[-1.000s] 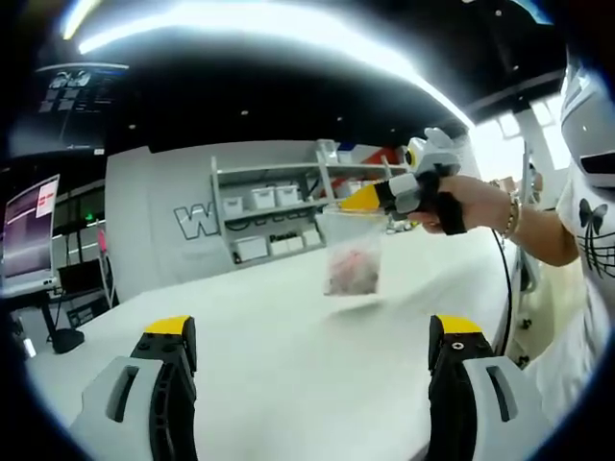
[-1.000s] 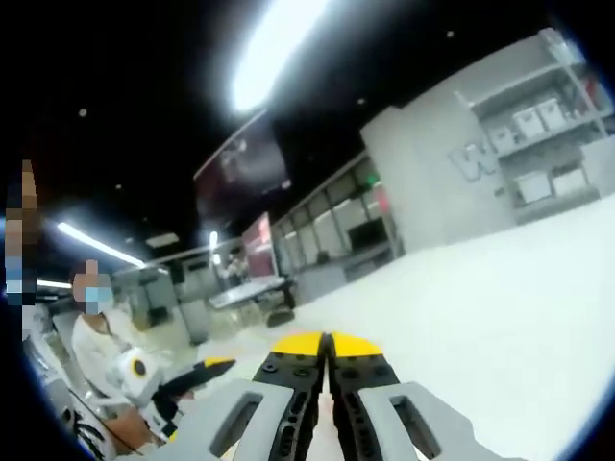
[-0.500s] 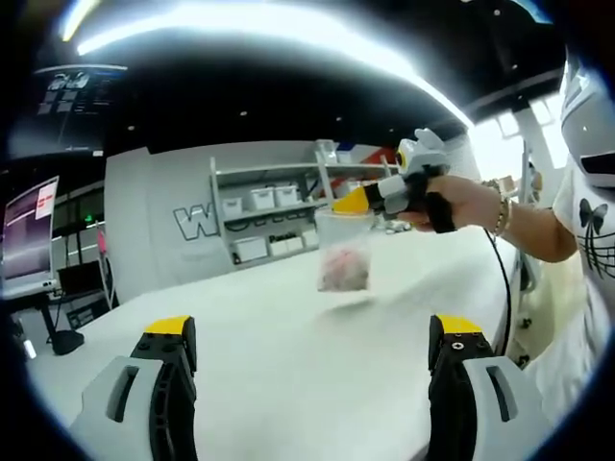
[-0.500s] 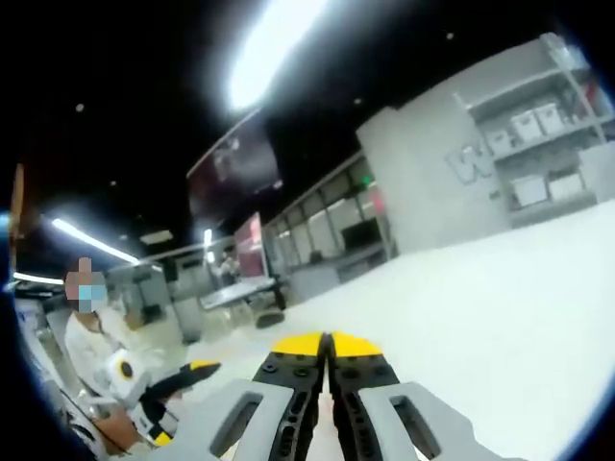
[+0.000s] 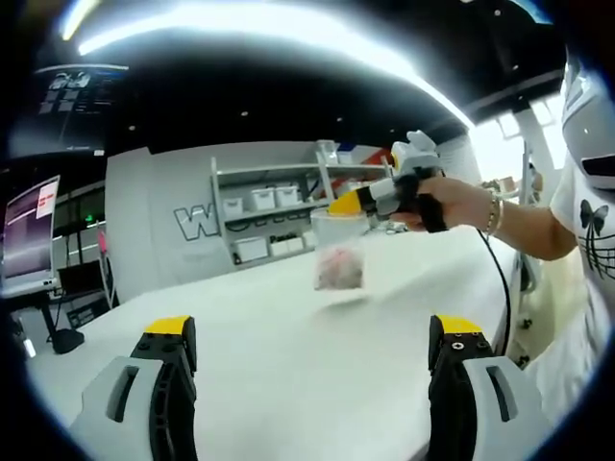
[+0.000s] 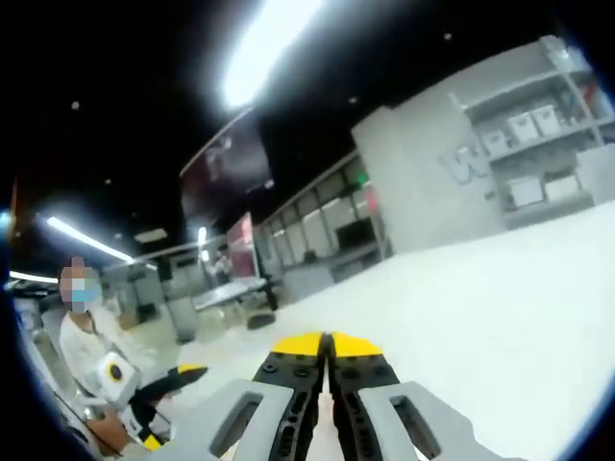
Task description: Open the resealable bag by pulling the two sides of the seal apart until the entire bag opening is separated and visibly accessible.
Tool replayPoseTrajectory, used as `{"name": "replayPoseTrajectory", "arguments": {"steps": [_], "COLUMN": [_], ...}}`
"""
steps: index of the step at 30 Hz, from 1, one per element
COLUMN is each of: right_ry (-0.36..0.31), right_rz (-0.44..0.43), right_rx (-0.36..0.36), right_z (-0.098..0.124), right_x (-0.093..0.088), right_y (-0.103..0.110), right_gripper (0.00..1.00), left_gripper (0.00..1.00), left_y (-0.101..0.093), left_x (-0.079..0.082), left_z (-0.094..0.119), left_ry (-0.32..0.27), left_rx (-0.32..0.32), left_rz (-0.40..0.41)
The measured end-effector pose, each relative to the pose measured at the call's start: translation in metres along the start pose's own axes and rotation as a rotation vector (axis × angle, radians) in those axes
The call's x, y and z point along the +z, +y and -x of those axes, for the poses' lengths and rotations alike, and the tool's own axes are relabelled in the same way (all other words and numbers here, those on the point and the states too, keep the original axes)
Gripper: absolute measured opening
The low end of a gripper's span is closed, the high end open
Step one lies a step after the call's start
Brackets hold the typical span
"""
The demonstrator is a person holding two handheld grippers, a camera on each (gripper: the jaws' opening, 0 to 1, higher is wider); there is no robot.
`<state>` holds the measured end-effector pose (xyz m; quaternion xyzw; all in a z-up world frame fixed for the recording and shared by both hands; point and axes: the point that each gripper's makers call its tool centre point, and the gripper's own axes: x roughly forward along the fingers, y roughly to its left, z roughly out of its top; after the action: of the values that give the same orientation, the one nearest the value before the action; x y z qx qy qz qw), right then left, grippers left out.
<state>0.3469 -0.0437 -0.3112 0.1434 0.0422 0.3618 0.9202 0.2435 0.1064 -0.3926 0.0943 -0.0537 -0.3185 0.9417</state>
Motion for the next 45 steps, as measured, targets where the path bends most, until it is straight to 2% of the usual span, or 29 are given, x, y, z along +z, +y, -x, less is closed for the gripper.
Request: {"name": "replayPoseTrajectory", "arguments": {"steps": [18, 31, 45], "right_ry": [0.024, 0.031, 0.039], "right_rz": [0.017, 0.023, 0.019], "right_rx": [-0.037, -0.045, -0.078], "right_z": [-0.020, -0.030, -0.041], "right_x": [0.004, 0.007, 0.011], "right_y": [-0.019, -0.025, -0.043], "right_gripper": [0.00, 0.00, 0.00], "left_gripper": [1.00, 1.00, 1.00], "left_y": [0.004, 0.004, 0.006], "left_x": [0.000, 0.002, 0.002], "left_z": [-0.001, -0.002, -0.002], "left_ry": [0.000, 0.001, -0.003], "left_rx": [0.003, 0.002, 0.001], "left_rz": [0.006, 0.003, 0.005]}}
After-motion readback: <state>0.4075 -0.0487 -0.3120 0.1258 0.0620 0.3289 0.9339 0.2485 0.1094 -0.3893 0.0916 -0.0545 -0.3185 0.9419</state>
